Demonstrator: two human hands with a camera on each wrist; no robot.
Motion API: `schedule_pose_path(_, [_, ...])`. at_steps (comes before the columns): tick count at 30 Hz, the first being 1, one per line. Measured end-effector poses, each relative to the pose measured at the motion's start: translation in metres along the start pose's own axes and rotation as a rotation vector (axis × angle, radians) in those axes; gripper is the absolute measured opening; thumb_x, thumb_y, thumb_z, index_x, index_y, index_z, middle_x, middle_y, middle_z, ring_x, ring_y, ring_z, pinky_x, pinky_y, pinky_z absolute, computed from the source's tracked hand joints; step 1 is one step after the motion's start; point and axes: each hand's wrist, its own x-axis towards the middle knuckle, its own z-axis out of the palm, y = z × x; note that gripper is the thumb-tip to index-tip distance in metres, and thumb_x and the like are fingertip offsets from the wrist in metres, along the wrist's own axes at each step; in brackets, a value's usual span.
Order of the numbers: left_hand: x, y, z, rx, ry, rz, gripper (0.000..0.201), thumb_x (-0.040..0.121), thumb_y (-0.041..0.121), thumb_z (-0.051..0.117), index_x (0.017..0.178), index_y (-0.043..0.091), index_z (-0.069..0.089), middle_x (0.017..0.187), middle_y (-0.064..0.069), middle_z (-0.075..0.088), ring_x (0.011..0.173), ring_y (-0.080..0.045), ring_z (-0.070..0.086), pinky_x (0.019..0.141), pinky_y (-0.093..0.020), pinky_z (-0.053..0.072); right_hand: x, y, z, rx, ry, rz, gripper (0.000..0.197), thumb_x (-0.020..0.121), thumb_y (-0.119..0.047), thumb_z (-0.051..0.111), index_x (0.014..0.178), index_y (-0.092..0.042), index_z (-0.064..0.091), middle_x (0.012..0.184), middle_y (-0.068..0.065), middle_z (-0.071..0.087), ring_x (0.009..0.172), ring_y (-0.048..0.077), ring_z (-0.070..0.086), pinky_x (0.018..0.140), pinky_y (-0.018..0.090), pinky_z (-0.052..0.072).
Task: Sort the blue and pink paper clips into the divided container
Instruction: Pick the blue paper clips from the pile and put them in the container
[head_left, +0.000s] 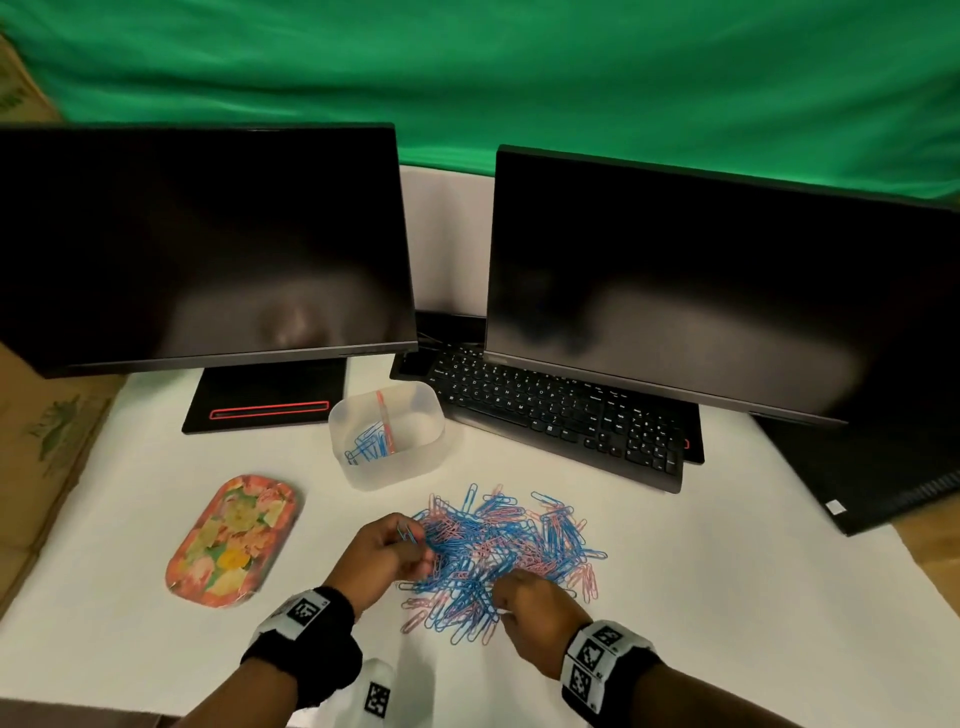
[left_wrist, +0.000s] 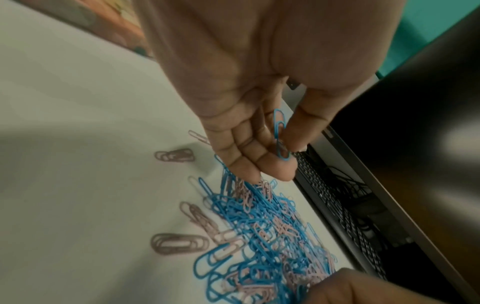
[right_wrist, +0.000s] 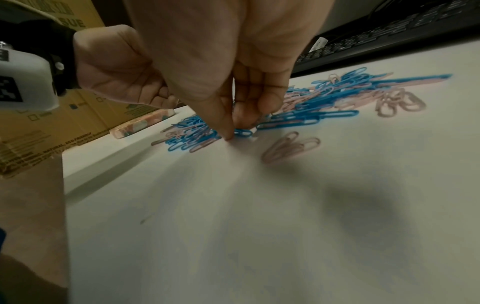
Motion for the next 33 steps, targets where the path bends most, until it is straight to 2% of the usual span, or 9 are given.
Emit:
schedule_pose_path(5, [-0.001, 0.005, 0.002, -0.074, 0.051, -0.052, 0.017, 0.079, -0.014, 0.049, 0.078, 0.002, 0.057, 0.058, -0.013, 0.054, 0.051, -0.022, 0.049, 0.052, -0.026, 0.046, 0.005, 0.007, 0.003, 0.083, 0.018, 0.045, 0.032, 0.086, -0.002, 0.044, 0.114, -0.014, 0.056, 0.118, 0.007, 0.058, 0.104, 0.026, 0.057, 0.086, 0.028, 0.044])
schedule_pose_path(9, [0.002, 0.0, 0.0, -0.039, 0.09, -0.074, 0.016, 0.082, -0.005, 0.052, 0.071, 0.007, 0.056, 0.059, -0.01, 0.043, 0.051, -0.02, 0.039, 0.051, -0.026, 0.035, 0.007, 0.013, 0.007, 0.015, 0.023, 0.024, 0.038, 0.085, 0.002, 0.039, 0.117, -0.013, 0.054, 0.118, 0.009, 0.058, 0.104, 0.029, 0.057, 0.087, 0.035, 0.048])
schedule_pose_path(12, [0.006, -0.008, -0.002, 0.369, 0.089, 0.031, 0.017, 0.079, 0.016, 0.068, 0.065, 0.017, 0.059, 0.054, 0.007, 0.05, 0.048, -0.01, 0.044, 0.053, -0.023, 0.034, 0.006, 0.018, 0.006, 0.052, 0.082, 0.008, 0.042, 0.084, 0.0, 0.041, 0.121, -0.016, 0.053, 0.121, 0.004, 0.056, 0.109, 0.026, 0.055, 0.091, 0.031, 0.046])
schedule_pose_path(14, [0.003, -0.01, 0.0, 0.691, 0.045, 0.107, 0.018, 0.071, 0.03, 0.075, 0.065, 0.024, 0.06, 0.06, 0.011, 0.059, 0.057, -0.004, 0.053, 0.057, -0.017, 0.038, 0.007, 0.019, 0.002, 0.112, 0.154, -0.005, 0.041, 0.085, -0.002, 0.042, 0.122, -0.017, 0.053, 0.12, 0.001, 0.055, 0.11, 0.021, 0.054, 0.092, 0.026, 0.043])
schedule_pose_path(18, [-0.001, -0.019, 0.002, 1.088, -0.001, 0.156, 0.021, 0.076, 0.028, 0.064, 0.064, 0.033, 0.047, 0.074, 0.011, 0.055, 0.079, -0.013, 0.057, 0.067, -0.021, 0.04, 0.008, 0.019, -0.009, 0.289, 0.208, 0.003, 0.039, 0.085, -0.006, 0.041, 0.12, -0.016, 0.055, 0.106, -0.002, 0.052, 0.097, 0.015, 0.053, 0.085, 0.021, 0.041])
schedule_pose_path(22, [0.002, -0.019, -0.002, 1.059, 0.005, 0.173, 0.025, 0.08, 0.02, 0.057, 0.061, 0.032, 0.047, 0.071, 0.012, 0.056, 0.076, -0.011, 0.055, 0.066, -0.021, 0.039, 0.016, 0.022, -0.015, 0.509, 0.183, 0.086, 0.024, 0.088, 0.0, 0.044, 0.096, -0.015, 0.062, 0.078, -0.007, 0.052, 0.067, 0.005, 0.05, 0.063, 0.012, 0.038])
schedule_pose_path(26, [0.001, -0.014, -0.007, 0.943, 0.019, 0.205, 0.024, 0.078, 0.016, 0.06, 0.061, 0.033, 0.055, 0.068, 0.013, 0.063, 0.069, -0.006, 0.059, 0.069, -0.021, 0.048, 0.023, 0.023, -0.024, 0.786, 0.051, 0.267, 0.028, 0.094, -0.003, 0.043, 0.073, -0.018, 0.054, 0.062, -0.002, 0.048, 0.051, 0.009, 0.047, 0.046, 0.015, 0.034])
schedule_pose_path(30, [0.002, -0.007, -0.011, 0.853, 0.05, 0.225, 0.021, 0.078, 0.014, 0.066, 0.064, 0.029, 0.061, 0.067, 0.009, 0.066, 0.062, -0.001, 0.058, 0.062, -0.009, 0.042, 0.028, 0.018, -0.032, 0.878, 0.042, 0.306, 0.016, 0.085, -0.012, 0.045, 0.073, -0.012, 0.055, 0.062, 0.003, 0.051, 0.045, 0.011, 0.044, 0.045, 0.02, 0.034])
schedule_pose_path(33, [0.002, -0.002, -0.013, 0.778, 0.044, 0.275, 0.022, 0.08, 0.011, 0.067, 0.073, 0.032, 0.064, 0.071, 0.01, 0.064, 0.067, 0.003, 0.057, 0.063, -0.005, 0.039, 0.032, 0.008, -0.038, 0.883, 0.05, 0.285, 0.011, 0.086, -0.016, 0.047, 0.079, -0.009, 0.053, 0.062, 0.004, 0.049, 0.047, 0.011, 0.04, 0.046, 0.02, 0.033])
